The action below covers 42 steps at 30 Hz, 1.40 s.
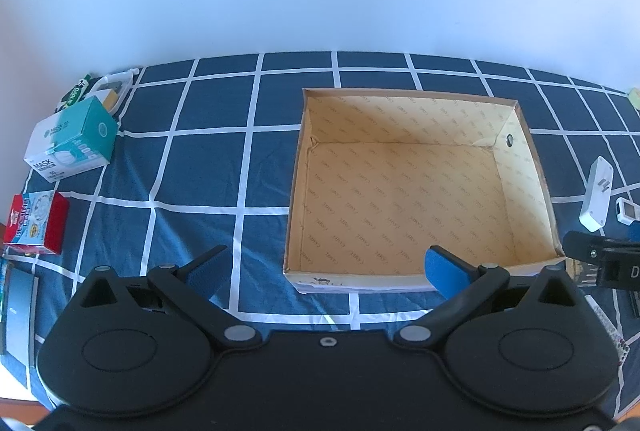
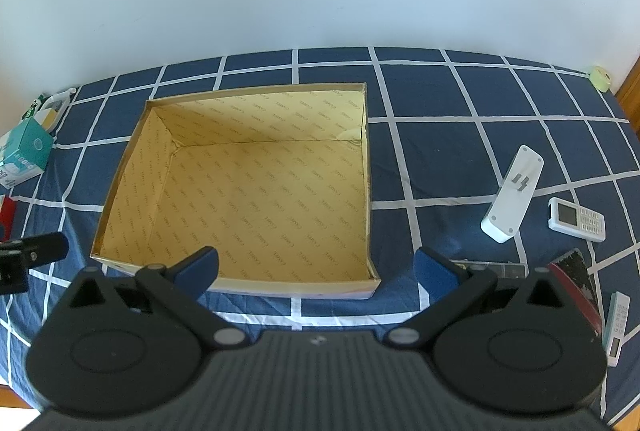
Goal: Organize objects
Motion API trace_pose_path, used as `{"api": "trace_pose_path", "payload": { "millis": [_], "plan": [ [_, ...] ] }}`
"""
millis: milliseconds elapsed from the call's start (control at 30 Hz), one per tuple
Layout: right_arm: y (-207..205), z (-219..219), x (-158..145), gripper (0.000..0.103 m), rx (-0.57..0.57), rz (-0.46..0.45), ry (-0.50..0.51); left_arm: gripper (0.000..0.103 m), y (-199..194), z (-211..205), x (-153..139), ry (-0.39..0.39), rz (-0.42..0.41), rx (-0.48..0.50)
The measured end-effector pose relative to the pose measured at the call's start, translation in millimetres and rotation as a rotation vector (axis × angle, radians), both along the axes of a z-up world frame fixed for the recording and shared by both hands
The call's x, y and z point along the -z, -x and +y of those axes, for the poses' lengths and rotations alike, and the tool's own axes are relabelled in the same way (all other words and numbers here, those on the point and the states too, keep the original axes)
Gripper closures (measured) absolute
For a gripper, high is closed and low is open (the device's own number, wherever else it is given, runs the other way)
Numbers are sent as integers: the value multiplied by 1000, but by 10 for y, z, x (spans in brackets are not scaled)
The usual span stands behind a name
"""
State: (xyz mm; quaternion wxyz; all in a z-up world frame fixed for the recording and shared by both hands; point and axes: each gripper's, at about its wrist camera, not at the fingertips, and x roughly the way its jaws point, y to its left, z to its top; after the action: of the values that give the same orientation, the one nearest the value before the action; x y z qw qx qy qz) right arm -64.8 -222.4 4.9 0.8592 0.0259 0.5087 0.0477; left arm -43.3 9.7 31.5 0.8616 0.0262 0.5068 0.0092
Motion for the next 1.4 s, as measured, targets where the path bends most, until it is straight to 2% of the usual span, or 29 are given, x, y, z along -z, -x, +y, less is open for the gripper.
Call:
{"api": "trace_pose_path", "payload": {
  "millis": [967,1200,1400],
  "plan": [
    [31,6,-14,0,5,-1,-5,0,35,-3,-7,8,-6,12],
    [89,-97,2,0,51,-5,-1,0,34,-114,46,11,9,59],
    [205,-318,45,0,154,-4,-14,0,35,-321,116,18,31,153]
  ]
}}
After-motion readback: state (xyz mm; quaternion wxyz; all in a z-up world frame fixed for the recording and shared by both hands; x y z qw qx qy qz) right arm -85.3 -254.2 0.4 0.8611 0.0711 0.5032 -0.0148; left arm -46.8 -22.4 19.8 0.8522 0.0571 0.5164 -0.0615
